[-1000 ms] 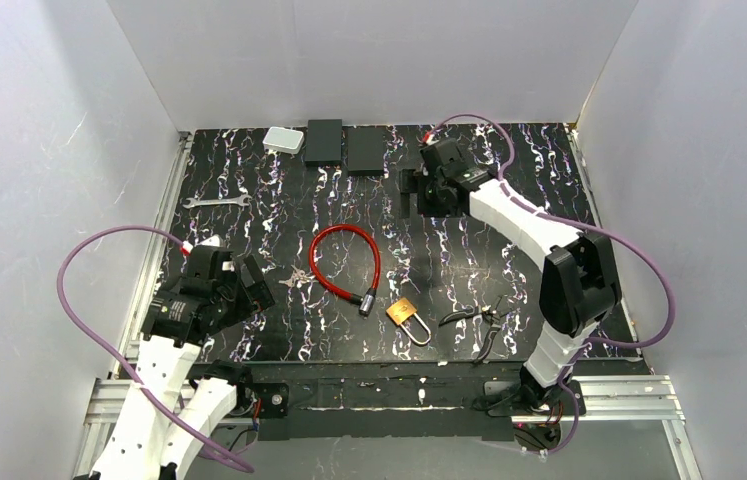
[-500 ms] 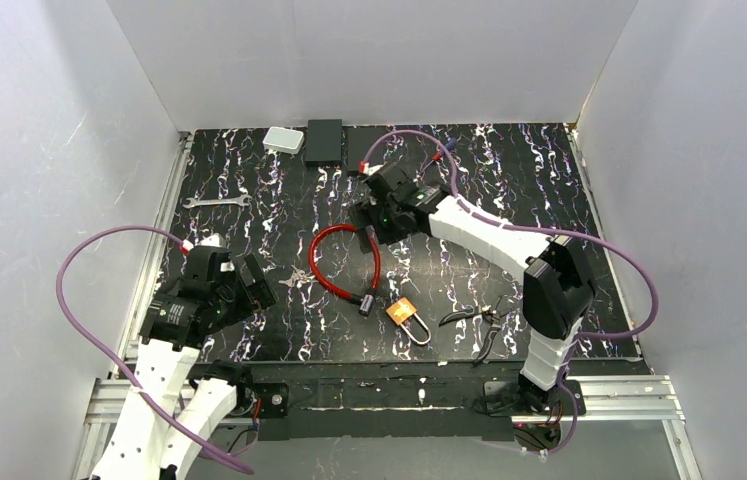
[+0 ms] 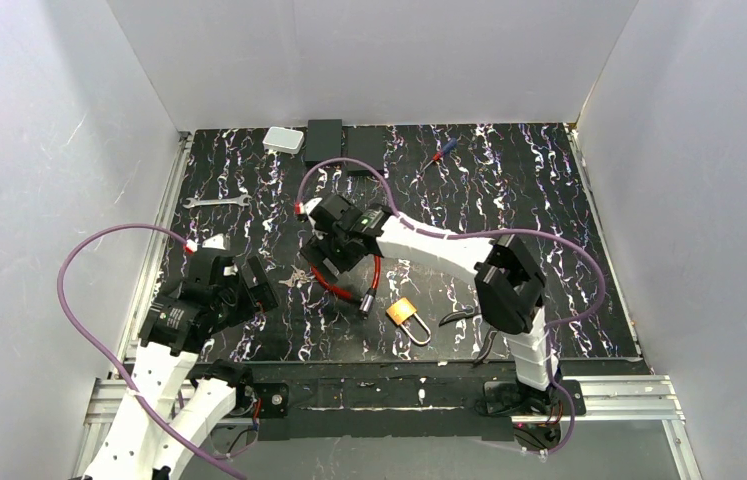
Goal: Unlock with the key
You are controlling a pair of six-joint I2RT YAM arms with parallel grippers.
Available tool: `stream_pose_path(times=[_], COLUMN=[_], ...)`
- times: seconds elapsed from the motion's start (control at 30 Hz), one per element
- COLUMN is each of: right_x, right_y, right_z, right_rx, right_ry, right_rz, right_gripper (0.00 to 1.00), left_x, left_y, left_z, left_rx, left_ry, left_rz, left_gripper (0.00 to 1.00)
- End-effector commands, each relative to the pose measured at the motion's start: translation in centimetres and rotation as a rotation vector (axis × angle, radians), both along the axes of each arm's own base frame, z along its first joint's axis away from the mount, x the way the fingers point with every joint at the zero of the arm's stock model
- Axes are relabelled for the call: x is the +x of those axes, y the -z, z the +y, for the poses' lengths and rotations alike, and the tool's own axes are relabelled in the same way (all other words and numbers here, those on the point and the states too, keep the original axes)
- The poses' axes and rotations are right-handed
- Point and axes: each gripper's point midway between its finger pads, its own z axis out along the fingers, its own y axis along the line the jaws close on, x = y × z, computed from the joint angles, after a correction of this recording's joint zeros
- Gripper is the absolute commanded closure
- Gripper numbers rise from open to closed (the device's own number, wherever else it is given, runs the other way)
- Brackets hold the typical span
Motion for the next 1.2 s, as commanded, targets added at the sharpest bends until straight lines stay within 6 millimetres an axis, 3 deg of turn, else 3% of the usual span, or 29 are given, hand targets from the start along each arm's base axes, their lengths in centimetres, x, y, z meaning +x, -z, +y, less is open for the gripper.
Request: stream_pose_path(times=[0.0, 0.2, 0.43, 0.57, 0.83, 1.17], right_x=[0.2, -0.4, 0.1, -0.1, 0.0, 0.7], right_y=[-0.3, 1.2, 1.2, 0.8, 3.0, 4.4], right_z=[3.0, 6.0, 9.3, 11.2, 11.3, 11.0], right_rx=[0.068, 0.141, 0.233, 0.298, 0.249, 0.194], right_ry=[-0.116, -0.145, -0.063, -0.033, 0.05, 0.076], right_rz=[-0.03, 0.058, 0.136, 0.199, 0.252, 0.24], right_gripper=[0.14, 0.21, 0.29, 0.35, 0.5, 0.54], left_x=[0.0, 0.1, 0.1, 0.1, 0.1, 0.1], left_y=[0.4, 0.5, 0.6, 0.8, 0.7, 0.7], left_z=[0.6, 0.6, 0.6, 0.6, 0.9, 1.0], left_rx=[0.027, 0.033, 0.036, 0.04, 0.047, 0.05], left_ry=[-0.023, -0.024, -0.024, -0.026, -0.038, -0.05], left_rz=[-0.001, 0.009, 0.018, 0.03, 0.024, 0.018], left_gripper=[0.01, 0.01, 0.01, 0.06, 0.1, 0.13])
